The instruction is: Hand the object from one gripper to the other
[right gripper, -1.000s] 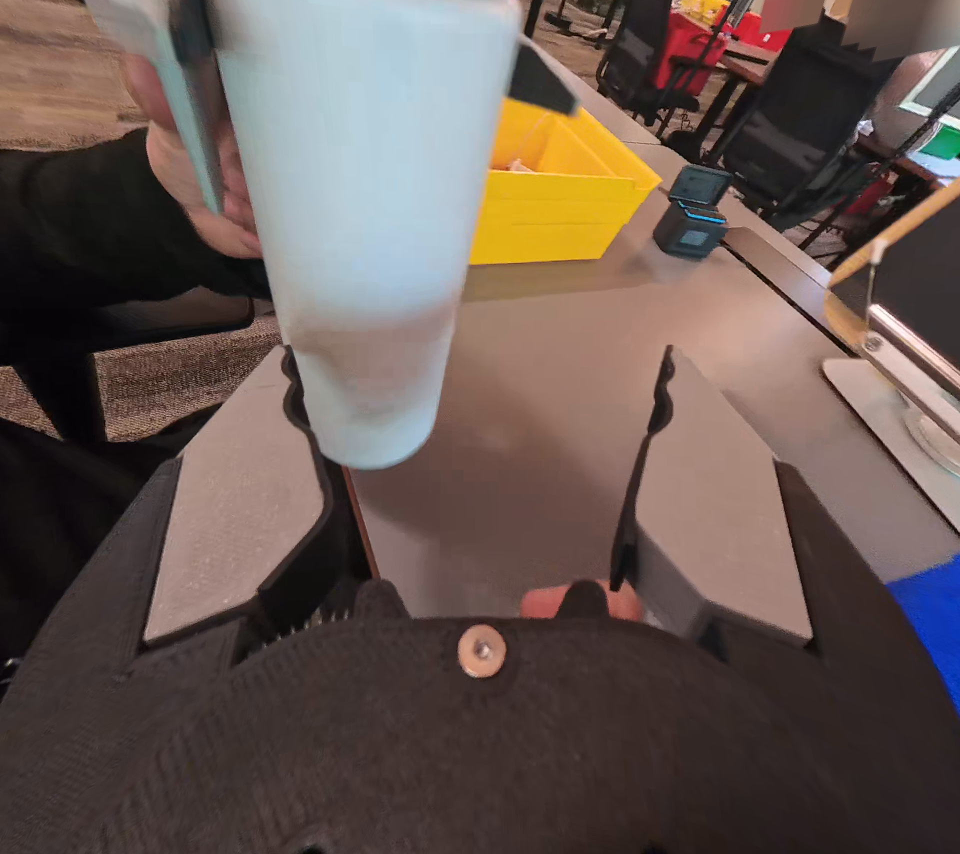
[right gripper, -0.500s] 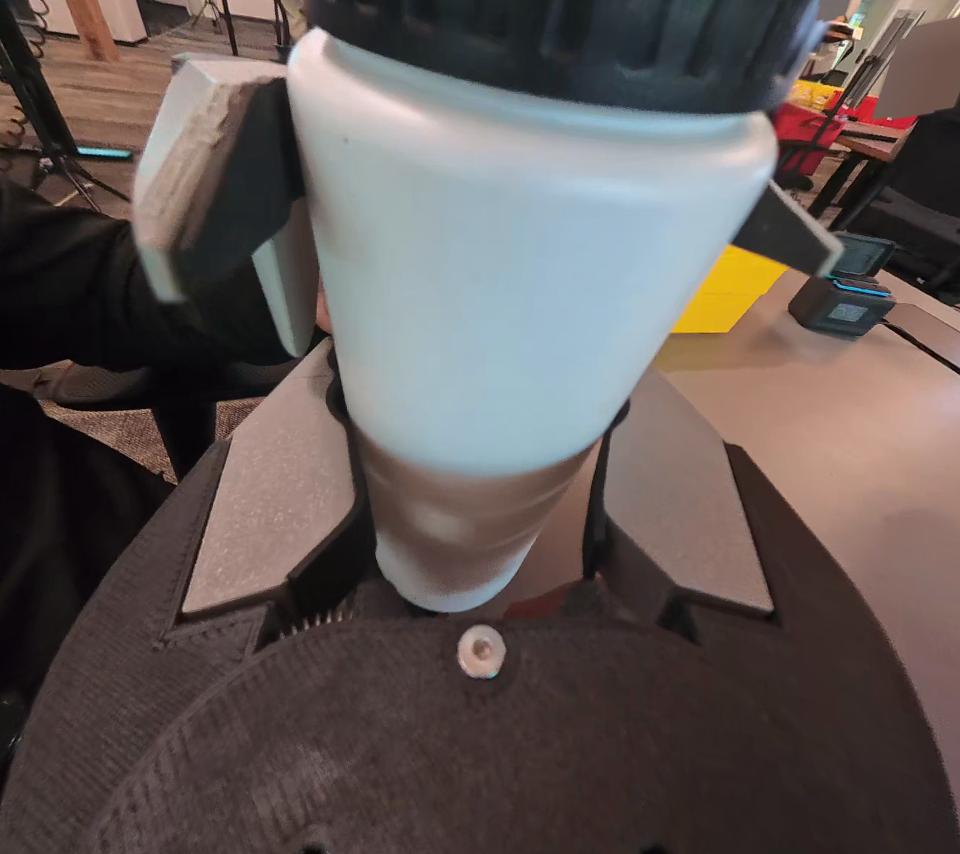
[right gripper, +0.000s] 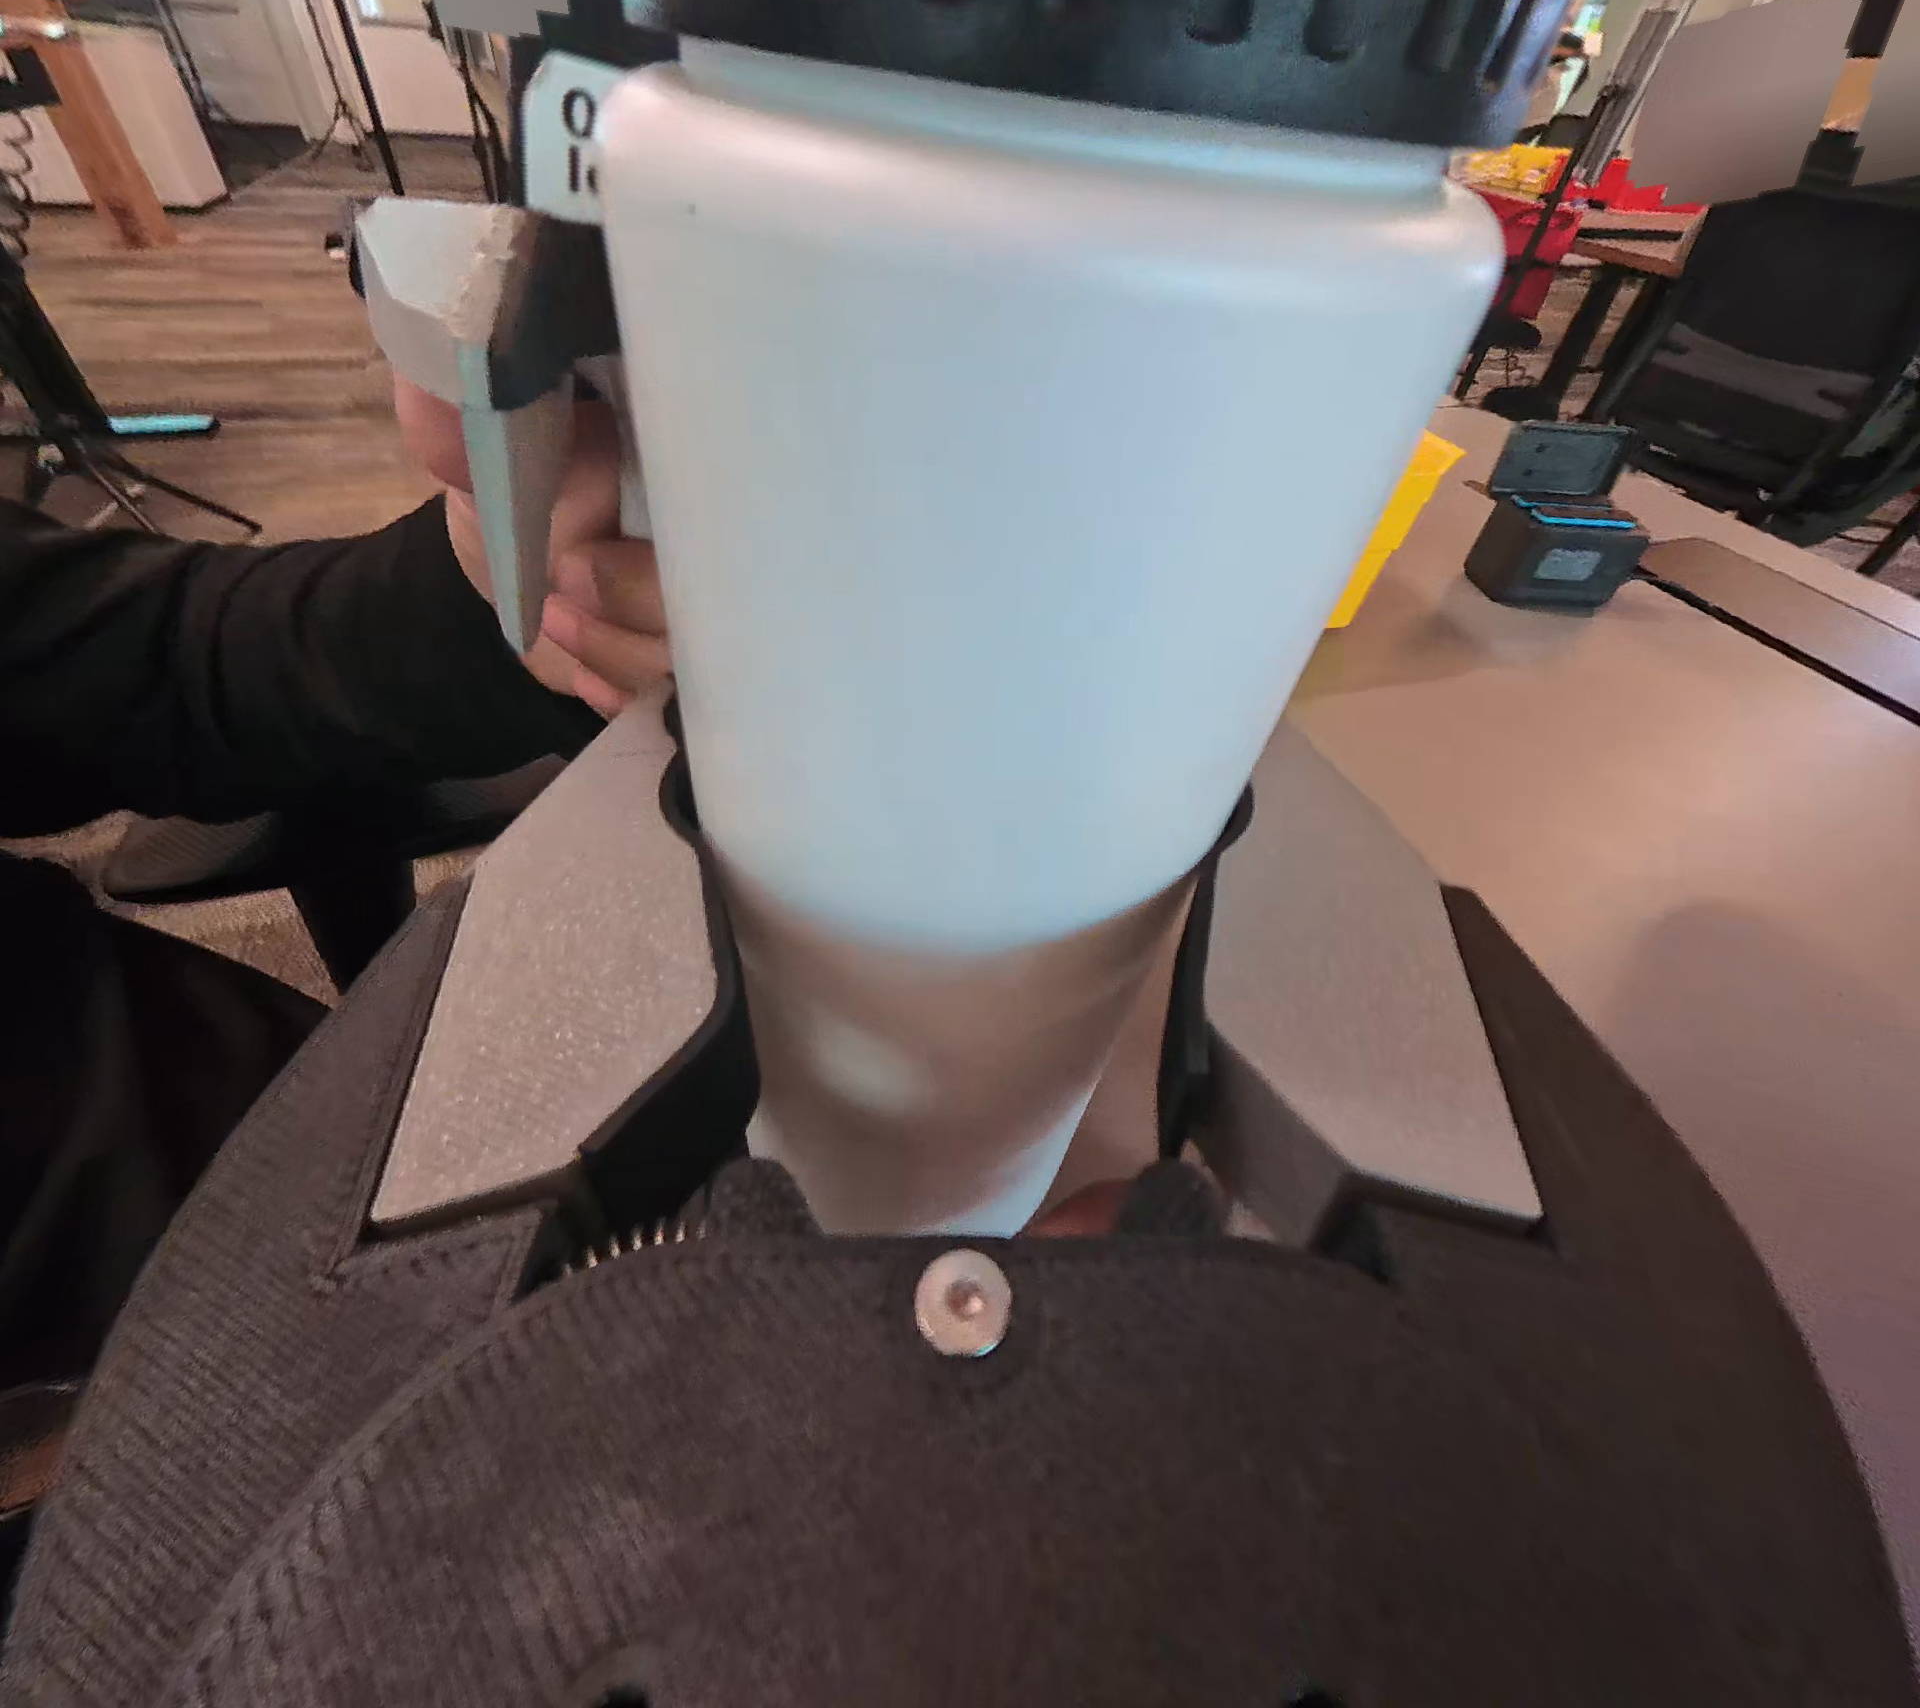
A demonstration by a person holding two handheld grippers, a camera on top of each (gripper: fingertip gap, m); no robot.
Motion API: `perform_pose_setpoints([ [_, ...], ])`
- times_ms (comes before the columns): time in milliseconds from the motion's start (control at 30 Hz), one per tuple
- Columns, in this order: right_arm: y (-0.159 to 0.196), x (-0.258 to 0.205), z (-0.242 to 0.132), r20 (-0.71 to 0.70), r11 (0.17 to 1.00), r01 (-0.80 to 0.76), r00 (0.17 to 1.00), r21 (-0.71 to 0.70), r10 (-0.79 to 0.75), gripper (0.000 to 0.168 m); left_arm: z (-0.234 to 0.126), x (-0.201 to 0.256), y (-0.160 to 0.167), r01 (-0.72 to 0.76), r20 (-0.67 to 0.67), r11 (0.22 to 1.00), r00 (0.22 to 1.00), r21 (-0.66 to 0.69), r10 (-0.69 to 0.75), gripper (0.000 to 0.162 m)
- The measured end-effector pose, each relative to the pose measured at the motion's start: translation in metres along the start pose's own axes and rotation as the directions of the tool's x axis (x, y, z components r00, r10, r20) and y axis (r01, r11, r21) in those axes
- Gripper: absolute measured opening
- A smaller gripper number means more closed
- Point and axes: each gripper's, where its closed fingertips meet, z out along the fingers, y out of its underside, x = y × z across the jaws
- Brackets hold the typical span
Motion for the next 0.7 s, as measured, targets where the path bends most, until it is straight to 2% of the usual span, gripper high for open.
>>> perform_pose_setpoints([
  [200,-0.045,0.032,-0.054,-0.027,0.988,-0.101,0.994,0.119,0.105,0.097,-0.006,-0.009,-0.006,0.023,0.025,1.0,0.999,0.01,-0.023,0.076],
  [333,-0.094,0.077,-0.126,-0.168,0.982,-0.091,0.979,0.165,0.118,0.097,-0.006,-0.018,0.001,0.042,0.052,0.999,0.998,-0.019,-0.041,0.07],
  [433,-0.111,0.118,-0.178,-0.294,0.98,-0.13,0.941,0.151,0.17,0.098,-0.002,-0.019,0.01,0.05,0.052,0.997,0.998,-0.053,-0.047,0.07],
  [533,-0.093,0.159,-0.208,-0.398,0.972,-0.222,0.887,0.078,0.235,0.099,0.002,-0.019,0.02,0.045,0.052,0.994,0.998,-0.097,-0.04,0.069],
  [633,-0.048,0.189,-0.216,-0.44,0.936,-0.351,0.843,-0.015,0.309,0.099,0.004,-0.018,0.026,0.031,0.056,0.991,0.998,-0.127,-0.024,0.069],
  [700,-0.011,0.194,-0.21,-0.419,0.885,-0.457,0.824,-0.091,0.382,0.1,0.004,-0.019,0.028,0.021,0.058,0.991,0.998,-0.136,-0.013,0.069],
])
